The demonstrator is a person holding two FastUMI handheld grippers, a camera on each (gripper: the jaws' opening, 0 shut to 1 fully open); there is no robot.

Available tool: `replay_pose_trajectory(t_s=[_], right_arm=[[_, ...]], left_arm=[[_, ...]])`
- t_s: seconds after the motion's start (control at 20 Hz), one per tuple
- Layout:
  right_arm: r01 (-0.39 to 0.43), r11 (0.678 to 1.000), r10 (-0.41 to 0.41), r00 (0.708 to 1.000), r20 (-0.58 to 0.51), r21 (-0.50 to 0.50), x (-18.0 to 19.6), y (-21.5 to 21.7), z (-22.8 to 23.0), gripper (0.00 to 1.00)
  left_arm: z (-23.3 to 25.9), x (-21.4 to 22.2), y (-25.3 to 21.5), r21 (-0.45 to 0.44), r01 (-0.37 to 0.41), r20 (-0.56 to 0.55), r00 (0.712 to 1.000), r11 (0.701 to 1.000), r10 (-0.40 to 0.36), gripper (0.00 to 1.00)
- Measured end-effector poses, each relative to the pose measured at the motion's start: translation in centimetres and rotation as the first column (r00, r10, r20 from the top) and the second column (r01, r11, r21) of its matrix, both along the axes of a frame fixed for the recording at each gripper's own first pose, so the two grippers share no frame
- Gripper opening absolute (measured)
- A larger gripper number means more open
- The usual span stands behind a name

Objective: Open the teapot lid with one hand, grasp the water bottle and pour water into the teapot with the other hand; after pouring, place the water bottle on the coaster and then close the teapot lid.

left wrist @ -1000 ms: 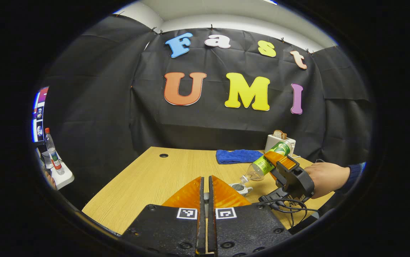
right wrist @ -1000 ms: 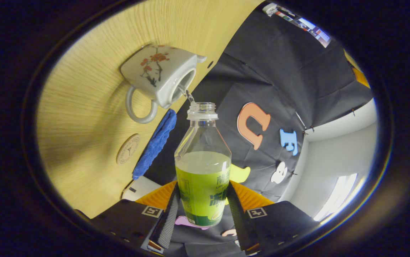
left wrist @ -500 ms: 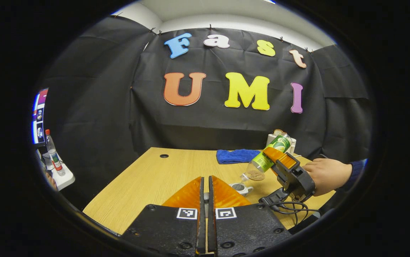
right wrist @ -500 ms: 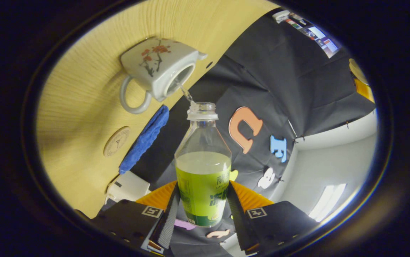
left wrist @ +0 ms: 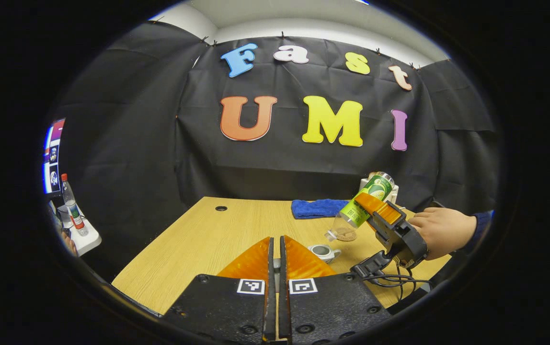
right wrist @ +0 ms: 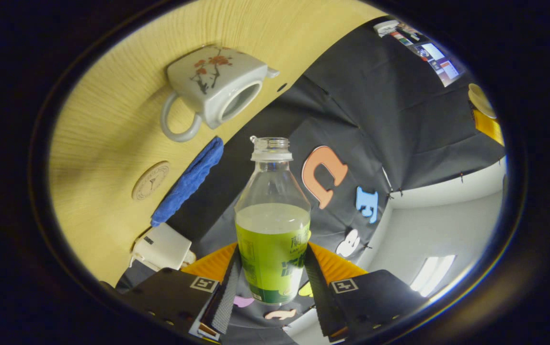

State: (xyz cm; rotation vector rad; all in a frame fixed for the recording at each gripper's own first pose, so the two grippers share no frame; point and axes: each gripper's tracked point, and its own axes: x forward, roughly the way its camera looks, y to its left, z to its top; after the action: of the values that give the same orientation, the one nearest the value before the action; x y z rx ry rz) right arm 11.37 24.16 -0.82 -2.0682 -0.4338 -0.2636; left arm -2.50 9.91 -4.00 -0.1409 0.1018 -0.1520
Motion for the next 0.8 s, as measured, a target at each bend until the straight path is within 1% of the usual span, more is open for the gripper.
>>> replay_pose_trajectory(t_s=[0.1, 0.15, 0.2, 0.25, 0.3, 0.45, 0.75, 0.8], right_arm=[[-0.007, 1.0, 0.007, 1.0, 0.007, -0.012, -0.4, 0.2, 0.2, 0.71], [-0.008, 1.0, 0.009, 1.0, 0.011, -0.016, -0.3, 0.2, 0.2, 0.73], [-0.011, 1.0, 0.012, 1.0, 0.011, -0.016, -0.3, 0.3, 0.2, 0.71], [-0.012, 1.0, 0.013, 1.0, 0.013, -0.017, -0.3, 0.3, 0.3, 0.71], [-0.013, 1.0, 0.013, 1.0, 0.012, -0.02, -0.4, 0.3, 0.4, 0.74], [-0.014, 1.0, 0.014, 1.0, 0.01, -0.02, -0.2, 0.1, 0.2, 0.74], [-0.028, 1.0, 0.028, 1.0, 0.006, 0.004, 0.1, 0.0, -0.9, 0.74], [-0.036, 0.999, 0.036, 0.999, -0.007, 0.027, 0.3, -0.1, -1.3, 0.73]], left_arm=[[0.0, 0.0, 0.1, -0.001, 0.001, 0.003, 1.0, 1.0, -0.001, 0.05], [0.0, 0.0, 0.1, 0.001, 0.0, 0.005, 1.0, 1.0, 0.0, 0.05], [0.1, -0.1, 0.1, 0.002, 0.0, 0.006, 1.0, 1.0, 0.0, 0.05], [0.1, -0.1, 0.1, 0.002, 0.0, 0.006, 1.0, 1.0, 0.0, 0.05], [0.1, -0.1, 0.1, 0.001, 0.0, 0.005, 1.0, 1.0, 0.0, 0.05], [0.0, 0.0, 0.1, -0.002, 0.001, 0.003, 1.0, 1.0, -0.001, 0.05], [-0.5, 0.5, 0.2, -0.006, -0.013, -0.011, 1.0, 1.0, 0.013, 0.05], [-0.5, 0.6, 0.3, -0.004, -0.018, -0.012, 1.0, 1.0, 0.018, 0.05]])
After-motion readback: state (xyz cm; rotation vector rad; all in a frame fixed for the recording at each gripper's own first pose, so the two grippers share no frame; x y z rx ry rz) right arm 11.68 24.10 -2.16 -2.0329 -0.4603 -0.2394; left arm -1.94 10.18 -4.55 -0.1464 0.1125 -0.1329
